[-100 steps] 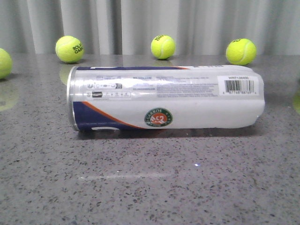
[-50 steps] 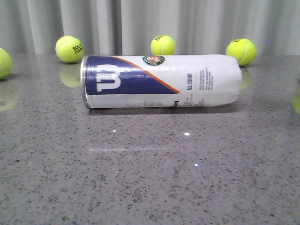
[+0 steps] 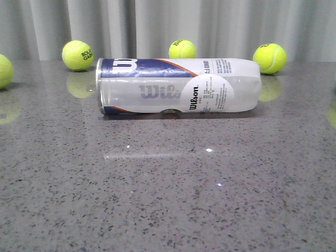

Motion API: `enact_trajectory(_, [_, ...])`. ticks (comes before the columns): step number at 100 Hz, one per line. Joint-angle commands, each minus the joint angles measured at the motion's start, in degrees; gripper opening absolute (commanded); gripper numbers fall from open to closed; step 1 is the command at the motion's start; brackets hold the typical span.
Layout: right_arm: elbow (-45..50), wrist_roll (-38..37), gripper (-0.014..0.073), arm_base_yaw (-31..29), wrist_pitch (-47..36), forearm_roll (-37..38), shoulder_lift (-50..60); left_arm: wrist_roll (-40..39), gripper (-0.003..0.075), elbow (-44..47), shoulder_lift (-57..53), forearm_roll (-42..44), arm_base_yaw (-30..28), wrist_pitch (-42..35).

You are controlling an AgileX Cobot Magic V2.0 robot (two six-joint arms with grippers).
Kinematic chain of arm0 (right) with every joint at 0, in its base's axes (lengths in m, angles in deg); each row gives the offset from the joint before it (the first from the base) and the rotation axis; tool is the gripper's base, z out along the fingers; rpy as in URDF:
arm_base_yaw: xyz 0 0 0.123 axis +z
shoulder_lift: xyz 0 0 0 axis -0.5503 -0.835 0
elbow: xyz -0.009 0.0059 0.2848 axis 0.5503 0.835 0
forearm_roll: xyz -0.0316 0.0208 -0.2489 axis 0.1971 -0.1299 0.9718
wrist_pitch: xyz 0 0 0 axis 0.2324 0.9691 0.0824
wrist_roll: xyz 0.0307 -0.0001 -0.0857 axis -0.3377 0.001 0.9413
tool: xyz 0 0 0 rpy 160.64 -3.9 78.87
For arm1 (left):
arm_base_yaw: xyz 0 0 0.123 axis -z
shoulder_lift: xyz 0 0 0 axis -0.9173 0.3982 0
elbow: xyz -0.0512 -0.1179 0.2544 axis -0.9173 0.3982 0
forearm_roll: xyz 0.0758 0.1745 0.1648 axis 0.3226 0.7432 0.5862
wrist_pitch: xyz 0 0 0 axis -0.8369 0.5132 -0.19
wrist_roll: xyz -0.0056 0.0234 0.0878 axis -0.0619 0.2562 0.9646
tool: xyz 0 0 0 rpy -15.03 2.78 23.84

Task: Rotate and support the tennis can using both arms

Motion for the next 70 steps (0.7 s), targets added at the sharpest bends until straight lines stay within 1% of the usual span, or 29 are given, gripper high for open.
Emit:
enact_trajectory(1, [1.0,-0.1,0.0645,-1.4,-6.2,-0.5,2.8,-0.4,-0.0021,2.7,-2.2,0.0,-0.1,-4.8])
enact_trajectory(9, [3.2,-0.1,0.0645,-3.4,-7.2,-0.5,4.9,-0.4,-0.0021,2.7,-2.2,0.0,-0.1,-4.8])
enact_trajectory(28, [3.6,-0.1,0.0638,-6.5,-9.2,-0.5,5.7,-0.4,-0.0021,2.7,-2.2,0.0,-0.1,-4.8])
enact_trajectory(32, [3.6,-0.1,0.0614,-6.6,-9.1,-0.5,5.7,-0.4,-0.0021,2.7,-2.2,0.0,-0.1,-4.8])
enact_trajectory(37, [3.6,-0.1,0.0563,-6.6,-9.2,-0.5,5.7,-0.4,-0.0021,2.7,-2.2,0.0,-0.1,-4.8])
enact_trajectory(44, [3.6,0.0,0.0444,-6.6,-9.2,-0.5,5.7,-0.4,-0.0021,2.7,-2.2,0.0,-0.1,-4.8])
enact_trajectory(47, [3.6,0.0,0.0367,-6.6,-9.2,-0.5,5.7,-0.4,-0.0021,2.7,-2.2,0.0,-0.1,-4.8])
enact_trajectory(49, [3.6,0.0,0.0334,-6.6,-9.2,-0.5,5.7,-0.4,-0.0021,2.7,-2.2,0.0,-0.1,-4.8])
enact_trajectory(54, [3.6,0.0,0.02,-6.6,-9.2,-0.5,5.7,-0.4,-0.0021,2.7,-2.2,0.0,-0.1,-4.8])
enact_trajectory(56, [3.6,0.0,0.0167,-6.6,-9.2,-0.5,5.7,-0.4,-0.0021,2.7,-2.2,0.0,-0.1,-4.8])
enact_trajectory(57, [3.6,0.0,0.0134,-6.6,-9.2,-0.5,5.7,-0.4,-0.0021,2.7,-2.2,0.0,-0.1,-4.8])
enact_trajectory(63, [3.6,0.0,-0.0001,-6.6,-9.1,-0.5,5.7,-0.4,-0.0021,2.7,-2.2,0.0,-0.1,-4.8])
enact_trajectory(67, [3.6,0.0,-0.0069,-6.6,-9.1,-0.5,5.7,-0.4,-0.0021,2.7,-2.2,0.0,-0.1,-4.8])
enact_trajectory(70, [3.6,0.0,-0.0064,-6.6,-9.1,-0.5,5.7,-0.4,-0.0021,2.7,-2.2,0.0,-0.1,-4.8])
